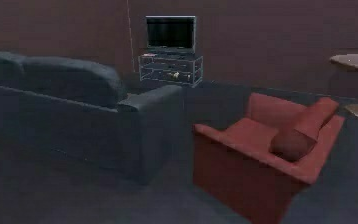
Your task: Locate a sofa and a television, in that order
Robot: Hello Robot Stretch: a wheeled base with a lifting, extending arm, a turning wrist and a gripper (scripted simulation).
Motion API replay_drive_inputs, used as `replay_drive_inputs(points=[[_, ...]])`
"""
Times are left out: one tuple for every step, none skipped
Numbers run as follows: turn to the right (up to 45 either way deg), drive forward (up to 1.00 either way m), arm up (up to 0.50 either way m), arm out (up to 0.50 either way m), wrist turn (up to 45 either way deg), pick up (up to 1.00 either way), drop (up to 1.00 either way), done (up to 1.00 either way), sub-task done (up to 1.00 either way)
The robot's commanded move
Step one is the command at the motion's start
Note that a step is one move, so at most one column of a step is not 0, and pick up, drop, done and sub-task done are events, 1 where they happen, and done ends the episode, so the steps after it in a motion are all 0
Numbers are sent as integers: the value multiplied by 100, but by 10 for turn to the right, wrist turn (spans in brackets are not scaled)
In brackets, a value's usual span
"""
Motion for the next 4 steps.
replay_drive_inputs(points=[[0, 65, 0, 0, 0, 0, 0, 0, 0], [-360, 0, 0, 0, 0, 0, 0, 0, 0], [0, 0, 0, 0, 0, 0, 0, 0, 100], [-450, 0, 0, 0, 0, 0, 0, 0, 0]])
